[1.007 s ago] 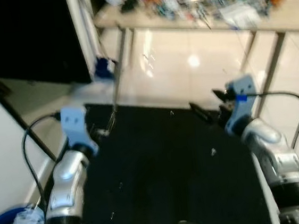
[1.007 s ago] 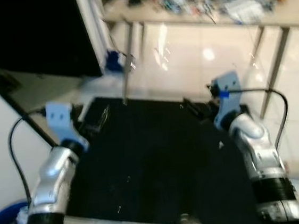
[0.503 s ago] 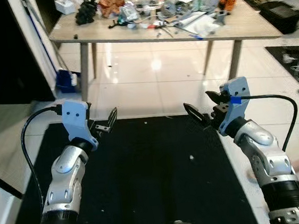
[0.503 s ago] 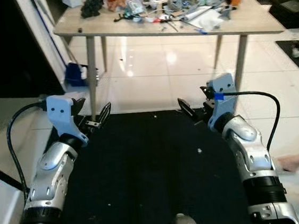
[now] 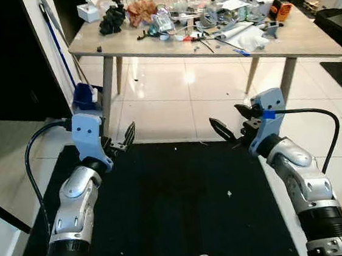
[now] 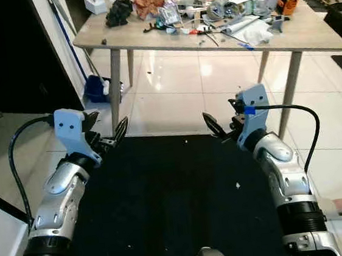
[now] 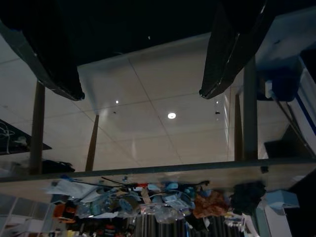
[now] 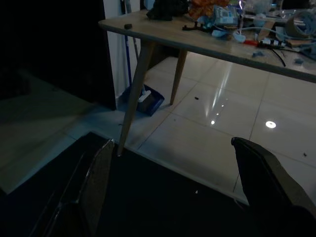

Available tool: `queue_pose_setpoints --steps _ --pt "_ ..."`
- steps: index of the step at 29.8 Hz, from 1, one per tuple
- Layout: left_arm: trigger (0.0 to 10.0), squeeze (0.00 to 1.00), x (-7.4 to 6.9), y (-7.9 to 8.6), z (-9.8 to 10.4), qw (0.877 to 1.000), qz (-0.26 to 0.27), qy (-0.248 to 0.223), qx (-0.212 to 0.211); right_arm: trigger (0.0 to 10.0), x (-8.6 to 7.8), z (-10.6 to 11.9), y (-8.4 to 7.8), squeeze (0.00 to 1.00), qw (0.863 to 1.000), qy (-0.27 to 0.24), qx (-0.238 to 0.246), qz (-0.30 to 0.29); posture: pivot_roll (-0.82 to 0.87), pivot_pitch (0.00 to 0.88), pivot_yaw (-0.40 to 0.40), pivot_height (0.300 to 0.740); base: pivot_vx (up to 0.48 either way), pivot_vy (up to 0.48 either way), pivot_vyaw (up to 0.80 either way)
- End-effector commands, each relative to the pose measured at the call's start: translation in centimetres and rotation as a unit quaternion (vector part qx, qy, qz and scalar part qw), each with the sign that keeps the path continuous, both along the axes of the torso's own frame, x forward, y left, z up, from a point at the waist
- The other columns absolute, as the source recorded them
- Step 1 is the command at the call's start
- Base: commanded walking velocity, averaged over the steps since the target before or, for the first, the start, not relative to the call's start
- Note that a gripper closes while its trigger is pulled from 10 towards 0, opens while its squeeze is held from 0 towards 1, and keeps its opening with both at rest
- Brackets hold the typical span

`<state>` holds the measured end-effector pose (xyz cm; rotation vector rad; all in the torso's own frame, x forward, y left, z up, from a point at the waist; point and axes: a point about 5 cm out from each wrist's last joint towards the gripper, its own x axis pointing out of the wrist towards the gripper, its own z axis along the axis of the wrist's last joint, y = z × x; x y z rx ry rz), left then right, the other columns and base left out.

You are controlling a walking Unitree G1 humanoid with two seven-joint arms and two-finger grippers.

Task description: Picking trash to rubbish bin

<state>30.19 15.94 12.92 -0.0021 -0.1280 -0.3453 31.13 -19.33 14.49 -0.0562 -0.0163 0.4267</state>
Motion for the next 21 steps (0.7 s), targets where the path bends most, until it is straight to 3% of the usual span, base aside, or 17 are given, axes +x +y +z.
queue_pose_setpoints --steps 1,6,21 --pt "10.0 0.00 -0.02 -0.33 0.00 1.000 -0.009 0.000 0.004 10.0 -0.02 -0.01 -0.38 0.00 1.000 0.002 -0.005 -0.006 -0.06 0.000 -0.028 0.740 0.360 0.000 -0.80" --pt "10.0 0.00 -0.02 -0.39 0.02 1.000 -0.011 -0.001 0.004 10.0 0.00 0.00 -0.42 0.00 1.000 0.002 -0.004 -0.007 -0.06 0.000 -0.028 0.740 0.362 0.000 -0.80" --pt "10.0 0.00 -0.01 -0.57 -0.06 1.000 -0.016 0.001 0.011 10.0 0.08 0.01 -0.40 0.00 1.000 0.000 -0.007 -0.011 -0.06 0.000 -0.029 0.740 0.430 0.000 0.00"
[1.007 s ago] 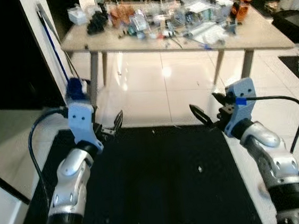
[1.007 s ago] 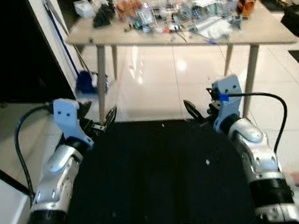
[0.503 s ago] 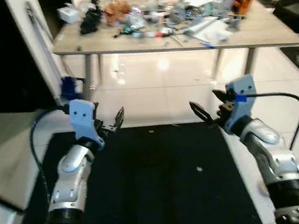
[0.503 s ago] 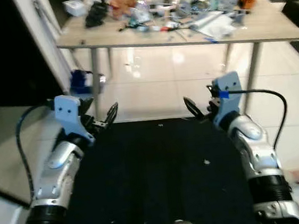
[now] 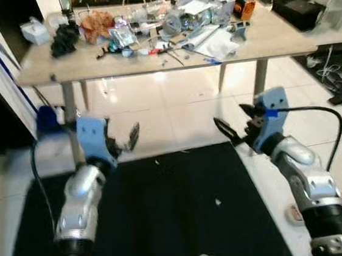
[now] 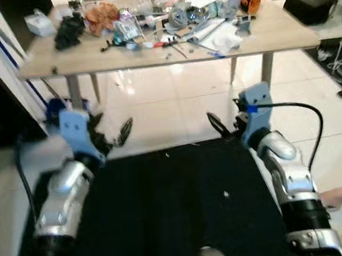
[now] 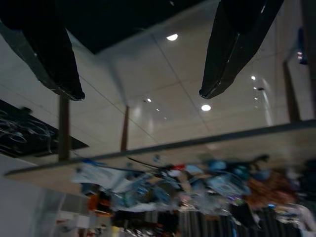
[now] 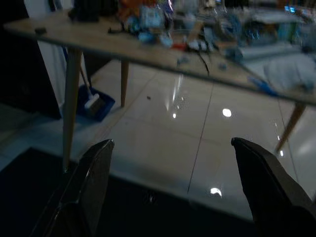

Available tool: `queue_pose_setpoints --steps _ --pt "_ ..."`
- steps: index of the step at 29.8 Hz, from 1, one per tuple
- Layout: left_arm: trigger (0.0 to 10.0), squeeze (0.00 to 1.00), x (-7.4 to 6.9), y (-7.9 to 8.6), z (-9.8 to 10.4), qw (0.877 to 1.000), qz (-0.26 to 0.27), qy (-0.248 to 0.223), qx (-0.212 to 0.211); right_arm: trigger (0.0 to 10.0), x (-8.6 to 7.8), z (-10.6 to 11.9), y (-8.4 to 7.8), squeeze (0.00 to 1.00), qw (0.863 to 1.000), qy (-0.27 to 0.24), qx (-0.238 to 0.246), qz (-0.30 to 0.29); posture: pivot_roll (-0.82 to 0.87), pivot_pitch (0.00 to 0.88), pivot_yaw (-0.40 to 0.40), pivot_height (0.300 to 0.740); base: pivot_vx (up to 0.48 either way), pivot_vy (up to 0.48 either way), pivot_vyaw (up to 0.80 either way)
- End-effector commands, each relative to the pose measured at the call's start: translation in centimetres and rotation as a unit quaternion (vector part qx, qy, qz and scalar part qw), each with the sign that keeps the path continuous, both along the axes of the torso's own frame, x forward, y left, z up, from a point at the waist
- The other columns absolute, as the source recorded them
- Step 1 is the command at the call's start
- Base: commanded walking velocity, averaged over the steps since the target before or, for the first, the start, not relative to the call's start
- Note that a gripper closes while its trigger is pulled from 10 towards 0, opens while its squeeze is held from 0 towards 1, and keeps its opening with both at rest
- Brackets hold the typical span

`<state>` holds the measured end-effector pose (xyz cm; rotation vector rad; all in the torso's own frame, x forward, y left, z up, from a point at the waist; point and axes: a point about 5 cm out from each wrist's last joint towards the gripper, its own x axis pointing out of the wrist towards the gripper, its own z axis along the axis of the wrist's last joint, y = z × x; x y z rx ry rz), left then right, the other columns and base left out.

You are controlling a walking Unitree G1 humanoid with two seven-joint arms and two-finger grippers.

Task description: Picking trash to rubbish bin

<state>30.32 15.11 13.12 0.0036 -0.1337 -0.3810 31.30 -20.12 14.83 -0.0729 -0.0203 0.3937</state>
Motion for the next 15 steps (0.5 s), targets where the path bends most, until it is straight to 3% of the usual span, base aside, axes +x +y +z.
queue_pose_setpoints --steps 1,15 --pt "10.0 0.00 -0.14 0.22 -0.26 1.000 0.000 0.004 0.008 10.0 -0.08 -0.37 0.39 0.00 1.000 0.005 0.000 0.005 -0.06 0.000 -0.028 0.740 0.480 0.000 0.00" --pt "10.0 0.00 -0.14 -0.02 -0.19 1.000 -0.006 0.002 0.008 10.0 -0.04 -0.58 0.41 0.00 1.000 0.006 -0.005 0.001 -0.05 0.000 -0.030 0.740 0.480 0.000 0.00"
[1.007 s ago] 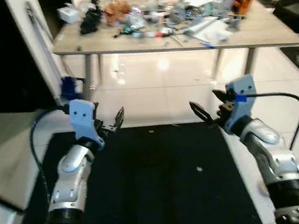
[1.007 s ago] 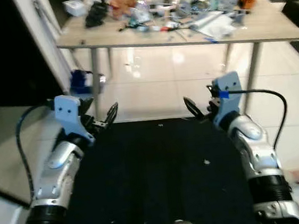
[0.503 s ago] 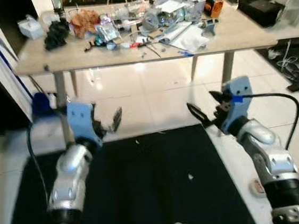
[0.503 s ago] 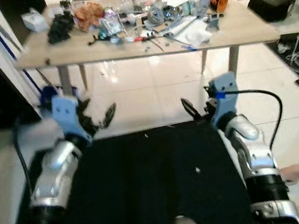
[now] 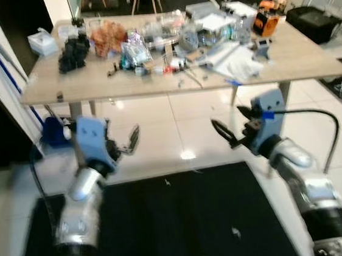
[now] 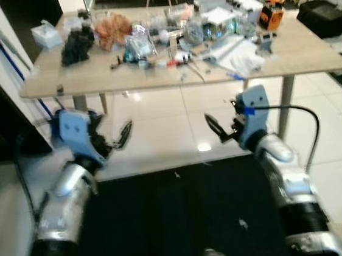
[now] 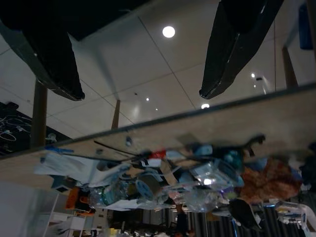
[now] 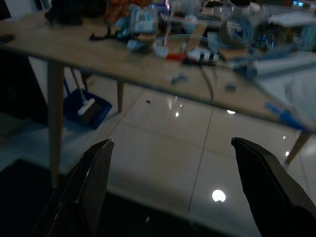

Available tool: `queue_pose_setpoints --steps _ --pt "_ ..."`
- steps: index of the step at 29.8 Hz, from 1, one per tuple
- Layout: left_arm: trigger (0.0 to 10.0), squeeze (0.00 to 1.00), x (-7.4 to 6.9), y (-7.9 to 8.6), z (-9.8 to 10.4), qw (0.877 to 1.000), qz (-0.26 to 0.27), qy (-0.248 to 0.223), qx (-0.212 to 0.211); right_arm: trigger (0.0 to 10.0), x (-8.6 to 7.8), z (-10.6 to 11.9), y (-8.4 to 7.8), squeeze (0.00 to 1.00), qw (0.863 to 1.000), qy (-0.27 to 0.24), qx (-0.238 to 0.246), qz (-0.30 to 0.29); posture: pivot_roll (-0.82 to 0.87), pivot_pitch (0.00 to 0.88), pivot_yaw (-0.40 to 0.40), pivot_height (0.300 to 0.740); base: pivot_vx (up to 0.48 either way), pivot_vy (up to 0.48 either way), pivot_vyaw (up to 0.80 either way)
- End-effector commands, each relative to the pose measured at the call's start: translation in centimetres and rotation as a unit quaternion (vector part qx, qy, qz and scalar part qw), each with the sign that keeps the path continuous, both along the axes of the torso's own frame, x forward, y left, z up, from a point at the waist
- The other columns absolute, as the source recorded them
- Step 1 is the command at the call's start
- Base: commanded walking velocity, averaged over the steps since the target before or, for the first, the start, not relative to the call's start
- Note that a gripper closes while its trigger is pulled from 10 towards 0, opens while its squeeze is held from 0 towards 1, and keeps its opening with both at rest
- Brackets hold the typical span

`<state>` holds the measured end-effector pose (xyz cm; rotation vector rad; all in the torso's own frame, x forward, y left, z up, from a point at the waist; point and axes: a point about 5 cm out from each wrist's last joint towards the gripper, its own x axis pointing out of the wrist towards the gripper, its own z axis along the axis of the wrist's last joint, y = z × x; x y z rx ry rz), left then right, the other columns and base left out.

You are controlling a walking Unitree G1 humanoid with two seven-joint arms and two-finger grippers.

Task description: Picking trash to rubbish bin

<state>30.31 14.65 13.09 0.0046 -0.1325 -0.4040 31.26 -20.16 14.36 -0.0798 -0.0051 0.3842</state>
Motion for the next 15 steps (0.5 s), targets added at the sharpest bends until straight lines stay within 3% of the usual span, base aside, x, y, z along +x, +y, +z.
queue_pose_setpoints --steps 1,15 --pt "10.0 0.00 -0.14 0.43 -0.15 1.000 0.005 0.002 0.007 10.0 0.00 -0.12 0.45 0.00 1.000 -0.001 -0.001 0.006 -0.05 0.000 -0.030 0.740 0.480 0.000 0.00" --pt "10.0 0.00 -0.17 0.27 0.11 1.000 -0.001 -0.002 0.005 10.0 0.05 -0.17 0.35 0.00 1.000 -0.002 -0.001 0.001 -0.06 0.000 -0.029 0.740 0.480 0.000 0.00"
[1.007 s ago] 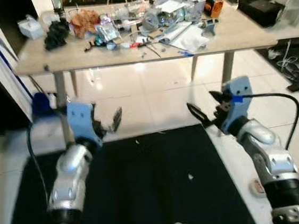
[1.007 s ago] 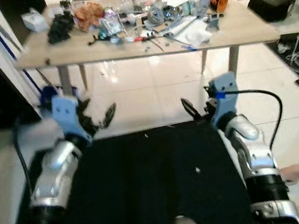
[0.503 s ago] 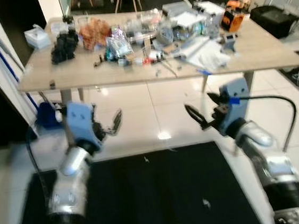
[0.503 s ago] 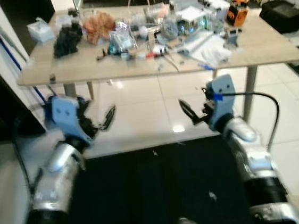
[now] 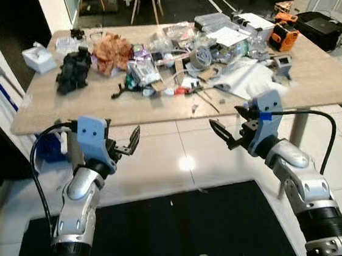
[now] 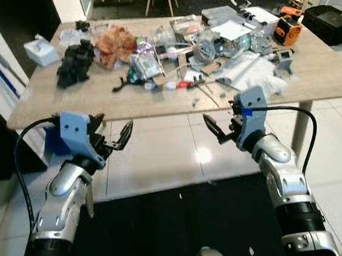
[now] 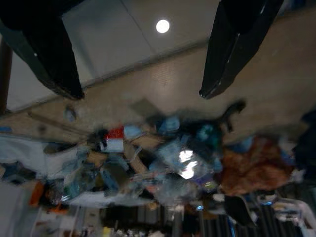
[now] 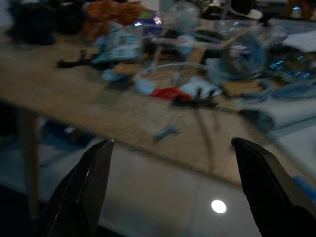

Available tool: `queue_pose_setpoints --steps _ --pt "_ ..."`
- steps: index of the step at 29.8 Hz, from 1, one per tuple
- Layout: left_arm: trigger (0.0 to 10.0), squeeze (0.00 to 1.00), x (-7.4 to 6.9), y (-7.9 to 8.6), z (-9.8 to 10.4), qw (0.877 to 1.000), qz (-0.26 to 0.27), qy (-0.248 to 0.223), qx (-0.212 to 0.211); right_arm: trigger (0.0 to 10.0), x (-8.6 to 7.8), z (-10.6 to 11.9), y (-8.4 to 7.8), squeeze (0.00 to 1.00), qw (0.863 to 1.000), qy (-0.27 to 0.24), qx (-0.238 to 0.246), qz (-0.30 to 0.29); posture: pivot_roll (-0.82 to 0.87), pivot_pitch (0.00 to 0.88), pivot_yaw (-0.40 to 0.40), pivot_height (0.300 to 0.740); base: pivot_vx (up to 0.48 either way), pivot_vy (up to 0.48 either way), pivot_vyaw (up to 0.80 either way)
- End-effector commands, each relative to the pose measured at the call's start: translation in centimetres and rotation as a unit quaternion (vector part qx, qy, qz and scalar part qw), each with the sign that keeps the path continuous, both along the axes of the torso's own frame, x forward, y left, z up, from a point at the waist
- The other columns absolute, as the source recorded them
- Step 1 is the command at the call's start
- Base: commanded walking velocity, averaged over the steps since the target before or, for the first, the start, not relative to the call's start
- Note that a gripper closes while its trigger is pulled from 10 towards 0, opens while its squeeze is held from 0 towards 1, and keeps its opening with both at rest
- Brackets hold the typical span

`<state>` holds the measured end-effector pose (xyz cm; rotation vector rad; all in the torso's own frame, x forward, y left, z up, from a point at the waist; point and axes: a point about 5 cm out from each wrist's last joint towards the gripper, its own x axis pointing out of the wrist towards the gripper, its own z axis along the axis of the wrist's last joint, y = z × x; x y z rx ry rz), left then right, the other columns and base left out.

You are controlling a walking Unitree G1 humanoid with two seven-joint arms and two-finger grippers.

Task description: Picking trash to rubbish bin

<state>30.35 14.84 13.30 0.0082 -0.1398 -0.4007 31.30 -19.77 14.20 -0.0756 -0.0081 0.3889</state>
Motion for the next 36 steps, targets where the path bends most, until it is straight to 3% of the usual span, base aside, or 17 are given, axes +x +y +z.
queue_pose_setpoints --steps 1,8,19,27,36 --pt "10.0 0.00 -0.2 0.1 -0.1 1.000 -0.003 0.001 0.004 10.0 0.0 0.0 0.0 0.00 1.000 -0.001 -0.003 -0.002 -0.06 0.000 -0.029 0.740 0.480 0.000 0.00" --pt "10.0 0.00 -0.2 0.1 0.0 1.000 -0.004 0.001 0.002 10.0 -0.6 0.2 0.0 0.00 0.999 -0.007 0.014 0.035 -0.05 0.000 -0.032 0.740 0.480 0.000 0.11" --pt "10.0 0.00 -0.2 0.1 -0.1 1.000 -0.006 0.002 0.003 10.0 -0.7 -0.2 0.1 0.00 0.999 0.005 0.017 0.041 -0.06 0.000 -0.029 0.740 0.480 0.000 0.75" --pt "10.0 0.00 -0.2 0.1 -0.1 1.000 -0.009 0.002 -0.001 10.0 -0.5 -0.9 -0.1 0.00 0.999 0.028 0.000 0.026 -0.06 0.000 -0.029 0.740 0.465 0.000 0.00" --pt "10.0 0.00 -0.6 -0.2 0.6 0.999 -0.049 -0.012 -0.013 10.0 -0.4 -1.4 -0.5 0.00 0.999 0.043 -0.015 0.013 -0.06 0.000 -0.031 0.740 0.075 0.000 0.00"
